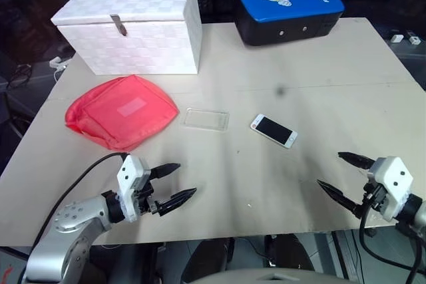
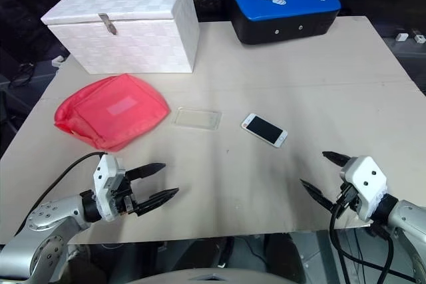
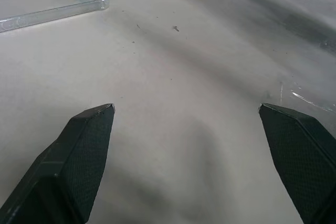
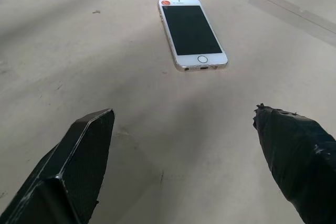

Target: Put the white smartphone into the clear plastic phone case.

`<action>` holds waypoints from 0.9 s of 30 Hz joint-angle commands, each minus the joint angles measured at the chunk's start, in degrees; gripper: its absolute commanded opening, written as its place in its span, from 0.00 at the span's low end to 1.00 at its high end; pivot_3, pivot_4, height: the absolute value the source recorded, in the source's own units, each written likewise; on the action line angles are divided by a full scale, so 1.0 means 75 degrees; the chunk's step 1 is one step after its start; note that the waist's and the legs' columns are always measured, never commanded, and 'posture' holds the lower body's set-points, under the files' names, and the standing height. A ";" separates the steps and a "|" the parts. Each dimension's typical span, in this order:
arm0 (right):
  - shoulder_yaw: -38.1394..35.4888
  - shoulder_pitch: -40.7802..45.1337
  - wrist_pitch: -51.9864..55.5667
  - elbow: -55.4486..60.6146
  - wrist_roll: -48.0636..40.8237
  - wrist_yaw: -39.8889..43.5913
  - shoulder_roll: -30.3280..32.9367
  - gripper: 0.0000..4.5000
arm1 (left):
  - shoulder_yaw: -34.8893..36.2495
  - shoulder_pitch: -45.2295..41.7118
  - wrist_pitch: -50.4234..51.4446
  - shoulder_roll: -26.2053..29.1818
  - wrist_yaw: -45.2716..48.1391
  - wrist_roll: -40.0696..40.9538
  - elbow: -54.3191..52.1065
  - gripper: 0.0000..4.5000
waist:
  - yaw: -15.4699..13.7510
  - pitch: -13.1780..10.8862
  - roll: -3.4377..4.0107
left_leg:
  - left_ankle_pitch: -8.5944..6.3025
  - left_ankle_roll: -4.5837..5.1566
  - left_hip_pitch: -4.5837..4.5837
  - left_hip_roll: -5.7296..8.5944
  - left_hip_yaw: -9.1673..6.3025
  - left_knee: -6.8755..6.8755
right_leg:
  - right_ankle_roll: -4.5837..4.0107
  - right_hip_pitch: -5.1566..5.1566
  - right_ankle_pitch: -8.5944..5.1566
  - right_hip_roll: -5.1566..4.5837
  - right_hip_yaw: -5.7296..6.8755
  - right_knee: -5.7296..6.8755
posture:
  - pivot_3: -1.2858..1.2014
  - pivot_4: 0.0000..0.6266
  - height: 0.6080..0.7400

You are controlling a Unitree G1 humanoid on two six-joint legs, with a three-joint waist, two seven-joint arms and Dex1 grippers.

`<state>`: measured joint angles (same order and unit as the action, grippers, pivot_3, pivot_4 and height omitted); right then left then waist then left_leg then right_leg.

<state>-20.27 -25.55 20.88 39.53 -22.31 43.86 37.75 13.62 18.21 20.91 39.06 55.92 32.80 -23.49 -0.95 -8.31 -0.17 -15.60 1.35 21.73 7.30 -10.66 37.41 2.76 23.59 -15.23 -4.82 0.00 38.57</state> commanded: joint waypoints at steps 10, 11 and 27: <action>0.1117 0.1564 0.1025 0.1635 -0.1132 -0.0426 0.0239 1.00 | -0.1144 -0.3975 0.0613 0.0163 -0.0731 -0.1098 0.2252 1.00 | -0.0001 0.0005 -0.0015 | 0.0006 -0.0011 0.0003 -0.0012 -0.0004 0.0006 | 0.0000 -0.0002 0.0003 0.0018 0.0005 -0.0005 | 0.52 0.24 1.00; 0.1158 0.1626 0.1168 0.1709 -0.1288 -0.0395 0.0343 1.00 | -0.1342 -0.4314 0.0514 0.0224 -0.0462 -0.1189 0.2587 1.00 | 0.0013 0.0003 -0.0016 | 0.0004 -0.0007 0.0003 -0.0011 -0.0001 0.0007 | 0.0000 -0.0002 0.0003 0.0018 0.0002 -0.0007 | 0.52 0.24 1.00; 0.1028 0.1220 0.1426 0.2357 -0.1285 -0.0982 0.0583 1.00 | -0.3949 -0.9047 -0.3941 -0.0644 0.3099 -0.4130 1.0253 0.20 | 0.0108 -0.0002 -0.0068 | -0.0001 0.0002 0.0020 -0.0007 -0.0003 0.0024 | 0.0004 0.0002 0.0006 0.0017 0.0010 -0.0018 | 0.52 0.24 1.00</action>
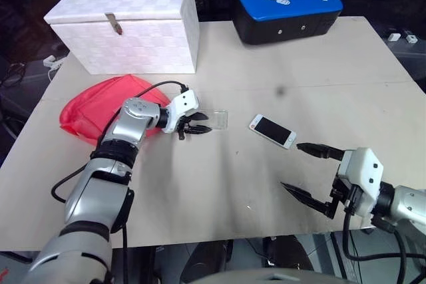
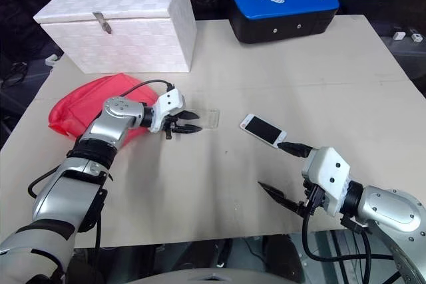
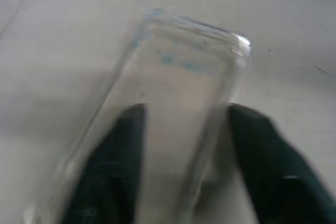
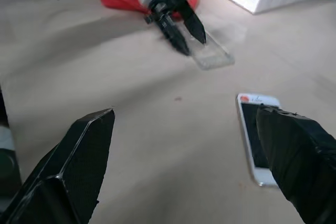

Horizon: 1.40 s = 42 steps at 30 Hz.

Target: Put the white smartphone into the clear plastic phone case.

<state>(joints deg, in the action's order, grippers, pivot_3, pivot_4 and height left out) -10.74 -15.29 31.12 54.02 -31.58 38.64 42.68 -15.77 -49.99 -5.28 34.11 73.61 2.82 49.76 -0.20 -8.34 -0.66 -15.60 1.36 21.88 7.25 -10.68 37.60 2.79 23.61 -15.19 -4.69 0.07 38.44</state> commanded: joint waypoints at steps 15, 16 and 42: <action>0.1118 0.0675 0.0568 -0.0038 0.1390 -0.1601 -0.0238 1.00 | -0.0521 0.2708 0.4758 0.0156 -0.0028 0.0825 -0.7067 0.01 | 0.0063 0.0000 0.0001 | -0.0006 0.0009 -0.0004 -0.0002 -0.0002 0.0073 | 0.0003 -0.0010 0.0000 0.0013 -0.0012 0.0058 | 0.52 0.24 1.00; 0.1230 0.0925 0.0786 -0.0196 0.1303 -0.1572 -0.0256 1.00 | -0.0618 0.2640 0.4653 0.0019 -0.0180 0.0702 -0.6981 0.01 | 0.0059 -0.0001 0.0000 | -0.0007 0.0009 -0.0002 -0.0001 0.0002 0.0079 | 0.0007 -0.0011 0.0001 0.0013 -0.0014 0.0057 | 0.52 0.24 1.00; 0.3852 0.5887 0.1306 -0.6850 0.2611 0.0277 -0.1127 1.00 | 0.4311 0.7295 0.3046 0.0312 -0.0329 0.4291 -0.9637 0.74 | 0.0078 -0.0011 0.0015 | -0.0016 0.0019 -0.0013 -0.0007 0.0035 0.0061 | 0.0002 0.0008 0.0004 0.0016 -0.0065 0.0051 | 0.52 0.24 1.00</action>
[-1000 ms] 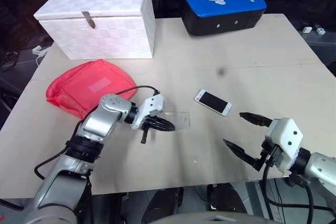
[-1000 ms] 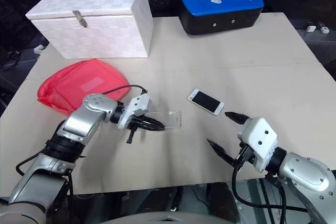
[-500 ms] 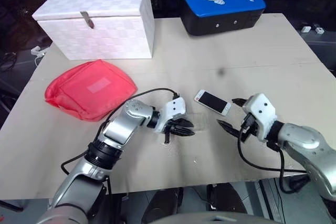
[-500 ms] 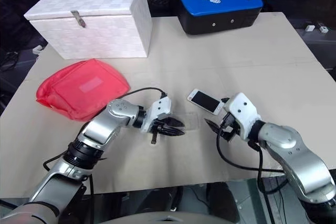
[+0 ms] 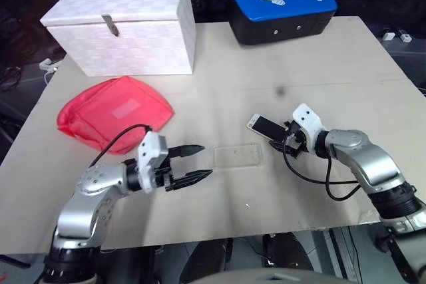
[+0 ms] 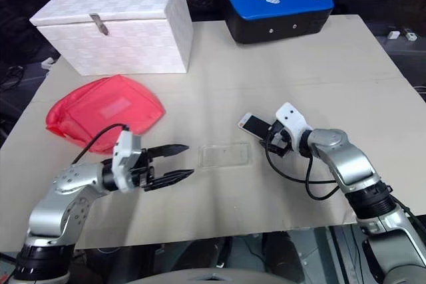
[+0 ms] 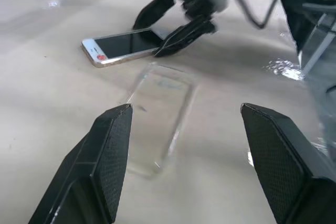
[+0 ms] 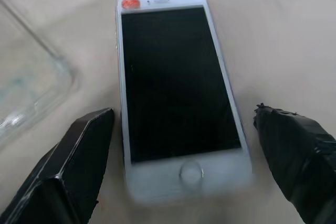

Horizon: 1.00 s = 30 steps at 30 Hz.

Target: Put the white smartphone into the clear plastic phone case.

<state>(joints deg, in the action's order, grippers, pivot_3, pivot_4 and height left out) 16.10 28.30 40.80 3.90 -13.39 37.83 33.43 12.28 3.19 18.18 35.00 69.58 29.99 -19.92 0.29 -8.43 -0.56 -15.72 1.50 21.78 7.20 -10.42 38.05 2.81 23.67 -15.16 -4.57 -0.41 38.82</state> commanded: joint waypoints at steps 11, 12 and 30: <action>0.0577 -0.0096 -0.0286 -0.0442 0.0672 0.1090 0.0323 0.63 | 0.1151 0.0800 -0.0664 0.0802 0.0740 0.0844 0.0487 0.75 | -0.0012 0.0013 0.0000 | -0.0005 0.0007 -0.0004 0.0000 0.0003 -0.0008 | 0.0000 -0.0004 0.0000 0.0000 -0.0003 -0.0012 | 0.52 0.24 1.00; 0.0492 -0.0106 -0.0357 -0.0438 0.0707 0.1015 0.0302 0.63 | 0.1121 0.0785 -0.0663 0.0806 0.0724 0.0863 0.0488 0.75 | -0.0014 0.0013 0.0000 | -0.0006 0.0008 -0.0004 0.0000 0.0003 -0.0008 | 0.0000 -0.0004 0.0000 0.0000 -0.0003 -0.0012 | 0.52 0.24 1.00; 0.1400 0.0819 -0.0713 0.1829 0.0623 0.2613 0.0505 0.63 | 0.0618 0.0686 -0.1011 0.0940 0.0309 0.0023 0.1067 0.75 | 0.0050 -0.0008 0.0025 | -0.0008 0.0008 0.0001 -0.0008 0.0011 -0.0025 | 0.0000 0.0007 0.0000 0.0005 -0.0012 -0.0023 | 0.52 0.24 1.00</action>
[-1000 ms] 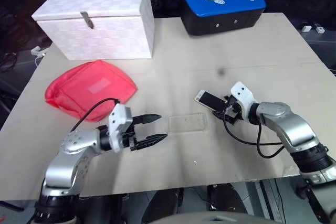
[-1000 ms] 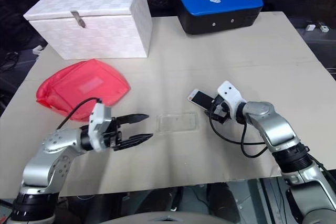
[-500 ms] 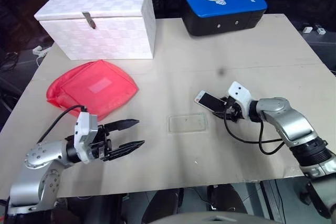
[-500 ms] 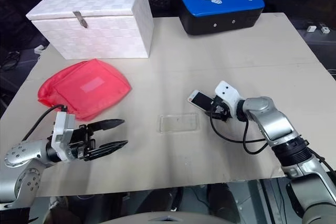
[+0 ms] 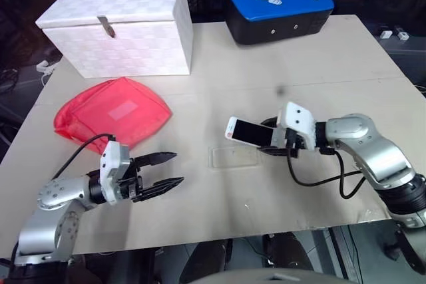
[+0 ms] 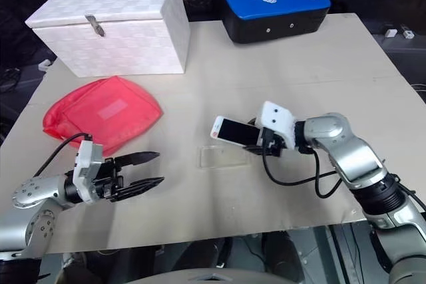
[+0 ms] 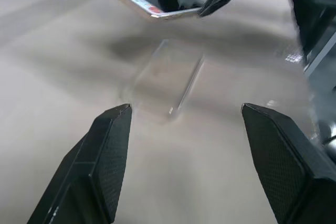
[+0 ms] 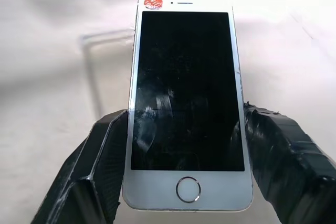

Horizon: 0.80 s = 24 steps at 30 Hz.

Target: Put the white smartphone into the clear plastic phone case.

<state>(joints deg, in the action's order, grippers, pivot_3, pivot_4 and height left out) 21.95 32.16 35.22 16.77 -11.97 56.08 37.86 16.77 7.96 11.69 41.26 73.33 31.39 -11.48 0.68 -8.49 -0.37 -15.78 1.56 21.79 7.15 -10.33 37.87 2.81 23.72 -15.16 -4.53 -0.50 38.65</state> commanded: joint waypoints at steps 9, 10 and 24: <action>0.1831 0.0777 -0.1024 -0.0665 0.1780 0.0889 0.0087 0.63 | -0.0050 0.0245 -0.0244 0.0100 -0.0228 -0.0129 -0.0259 0.75 | -0.0008 0.0001 -0.0001 | 0.0000 0.0000 -0.0001 0.0000 -0.0001 -0.0010 | 0.0001 -0.0001 0.0001 0.0000 0.0003 -0.0015 | 0.52 0.24 1.00; 0.1816 0.0796 -0.1114 -0.0677 0.1807 0.0940 0.0058 0.63 | -0.0053 0.0266 -0.0253 0.0089 -0.0245 -0.0131 -0.0281 0.75 | -0.0007 0.0001 -0.0002 | 0.0000 0.0000 -0.0002 0.0000 -0.0001 -0.0010 | 0.0001 -0.0001 0.0001 0.0000 0.0003 -0.0015 | 0.52 0.24 1.00; 0.1094 0.0985 -0.1384 -0.1087 0.1511 0.1171 -0.0406 0.72 | -0.0214 0.0378 -0.0369 -0.0064 -0.0553 -0.0109 -0.0487 0.75 | -0.0003 0.0000 0.0000 | 0.0000 0.0000 0.0000 0.0000 -0.0001 -0.0014 | 0.0001 0.0000 0.0001 0.0000 0.0001 -0.0017 | 0.52 0.24 1.00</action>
<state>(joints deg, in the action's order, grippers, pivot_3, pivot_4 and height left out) 32.66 37.95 26.86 9.65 -0.53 64.53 35.12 15.09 10.37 9.71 40.90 69.57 29.79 -12.96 0.66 -8.49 -0.37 -15.78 1.57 21.79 7.15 -10.34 37.76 2.82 23.72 -15.15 -4.53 -0.49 38.53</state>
